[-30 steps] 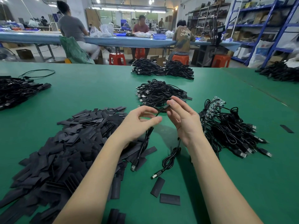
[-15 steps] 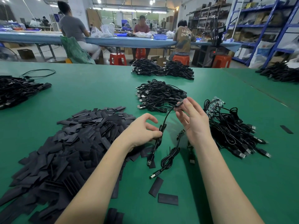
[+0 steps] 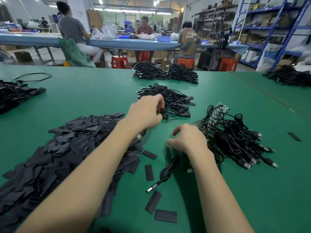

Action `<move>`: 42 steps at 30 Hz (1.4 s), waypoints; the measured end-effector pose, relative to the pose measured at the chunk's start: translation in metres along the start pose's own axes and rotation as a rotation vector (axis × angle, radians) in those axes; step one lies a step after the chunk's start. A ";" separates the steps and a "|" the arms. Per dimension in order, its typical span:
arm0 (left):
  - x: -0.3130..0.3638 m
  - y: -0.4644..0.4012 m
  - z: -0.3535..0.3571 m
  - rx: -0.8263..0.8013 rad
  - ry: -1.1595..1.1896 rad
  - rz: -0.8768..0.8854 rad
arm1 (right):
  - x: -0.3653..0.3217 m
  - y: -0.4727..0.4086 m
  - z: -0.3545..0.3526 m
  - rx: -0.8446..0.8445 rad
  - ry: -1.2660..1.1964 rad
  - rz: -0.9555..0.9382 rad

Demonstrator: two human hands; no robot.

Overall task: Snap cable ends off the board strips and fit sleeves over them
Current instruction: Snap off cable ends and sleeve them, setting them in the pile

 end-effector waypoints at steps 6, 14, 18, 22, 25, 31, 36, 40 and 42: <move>0.034 -0.070 0.002 0.048 -0.501 0.222 | -0.001 -0.002 0.004 0.000 -0.043 -0.016; 0.012 -0.112 0.042 0.020 -0.548 0.220 | 0.006 -0.006 0.010 0.031 -0.065 -0.001; -0.005 -0.113 0.062 -0.090 -0.528 0.139 | 0.009 -0.006 0.010 0.043 -0.064 0.008; -0.006 -0.105 0.053 -0.059 -0.445 0.122 | 0.009 -0.006 0.009 0.044 -0.075 0.013; -0.005 -0.086 0.038 0.003 -0.254 0.096 | 0.009 -0.006 0.006 0.032 -0.069 0.030; -0.014 -0.011 0.013 0.056 0.342 -0.040 | 0.011 -0.003 -0.005 0.013 -0.023 0.085; -0.033 0.046 0.020 -0.075 0.710 -0.152 | 0.010 0.001 -0.006 -0.074 0.027 0.113; -0.042 0.056 0.031 -0.134 0.803 -0.229 | 0.005 0.000 0.000 -0.034 -0.054 0.066; -0.044 0.056 0.034 -0.135 0.827 -0.246 | 0.007 -0.002 0.003 -0.024 -0.172 0.041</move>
Point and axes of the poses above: each hand's wrist, its own y-axis away from the middle knuckle, its own z-axis out of the palm, x = y × z, the point moved 4 cm from there along -y, towards the middle knuckle, and after that the axes turned 11 degrees about -z, right-handed, at the moved point
